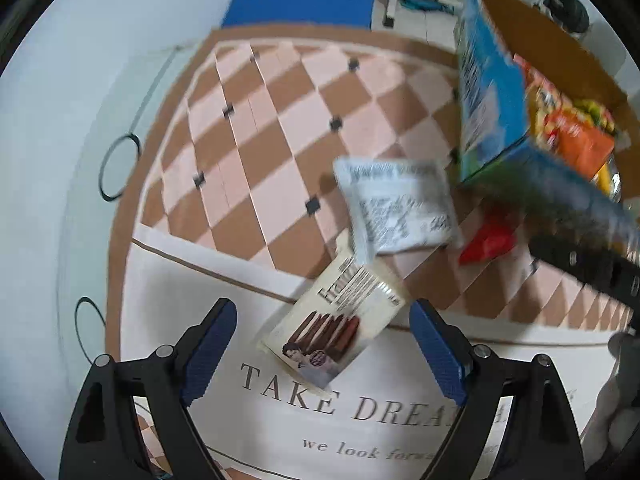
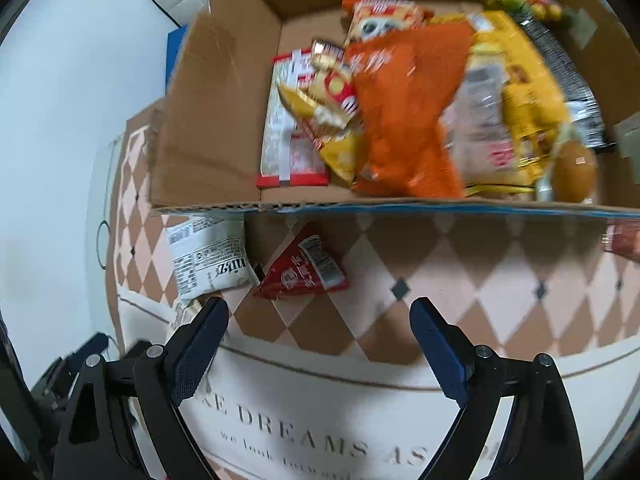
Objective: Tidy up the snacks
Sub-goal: 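Grasp the white Franzzi cookie packet with the left tool while the right tool grasps the red triangular packet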
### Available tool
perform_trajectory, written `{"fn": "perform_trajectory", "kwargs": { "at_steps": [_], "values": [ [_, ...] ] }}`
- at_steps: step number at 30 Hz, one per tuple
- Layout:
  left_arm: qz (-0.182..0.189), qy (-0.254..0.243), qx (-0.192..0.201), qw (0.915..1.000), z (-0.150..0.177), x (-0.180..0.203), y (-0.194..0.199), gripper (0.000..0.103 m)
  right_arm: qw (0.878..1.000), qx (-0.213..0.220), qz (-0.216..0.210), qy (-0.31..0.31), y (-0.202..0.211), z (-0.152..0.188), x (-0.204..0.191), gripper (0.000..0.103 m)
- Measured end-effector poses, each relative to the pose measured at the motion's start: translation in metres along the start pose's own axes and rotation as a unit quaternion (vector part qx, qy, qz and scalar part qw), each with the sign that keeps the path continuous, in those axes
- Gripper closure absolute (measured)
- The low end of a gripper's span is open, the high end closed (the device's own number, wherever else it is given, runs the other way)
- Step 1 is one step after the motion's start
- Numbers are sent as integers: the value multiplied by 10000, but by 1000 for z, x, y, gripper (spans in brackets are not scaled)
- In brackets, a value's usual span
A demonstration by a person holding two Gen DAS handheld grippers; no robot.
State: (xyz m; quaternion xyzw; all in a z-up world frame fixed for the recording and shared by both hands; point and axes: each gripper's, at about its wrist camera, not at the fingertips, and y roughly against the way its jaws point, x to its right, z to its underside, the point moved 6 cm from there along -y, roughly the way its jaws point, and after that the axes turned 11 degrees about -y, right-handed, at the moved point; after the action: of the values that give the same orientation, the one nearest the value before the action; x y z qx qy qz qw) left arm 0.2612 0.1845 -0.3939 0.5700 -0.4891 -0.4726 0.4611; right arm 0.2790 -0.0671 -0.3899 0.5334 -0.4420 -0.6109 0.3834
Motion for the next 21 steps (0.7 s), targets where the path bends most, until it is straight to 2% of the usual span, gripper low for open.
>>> {"fn": "perform_trajectory", "kwargs": {
  "at_steps": [9,11,13,14,16,21],
  "values": [
    [227,-560,-531,9968,20,12,-53,15,9999,-76,84,-4,-46,-6,-15,14],
    [215,-661,-586,9959,23,16,-59,15,9999,-107,98,19,-52,-4,-19,19],
    [277,-689,-567,9956,24,19,-61,15,9997,-205,157,43,-62,-3,-24,30],
    [289,-700,-553,9956,25,20,-63,16,9996,-223,179,50,-64,-2,-25,32],
    [235,-716,-552,9956,27,20,-64,28,9994,-196,252,103,-67,-2,-28,38],
    [295,-652,-515,9961,34,18,-68,31,9991,-201,313,195,-74,2,-38,44]
  ]
}}
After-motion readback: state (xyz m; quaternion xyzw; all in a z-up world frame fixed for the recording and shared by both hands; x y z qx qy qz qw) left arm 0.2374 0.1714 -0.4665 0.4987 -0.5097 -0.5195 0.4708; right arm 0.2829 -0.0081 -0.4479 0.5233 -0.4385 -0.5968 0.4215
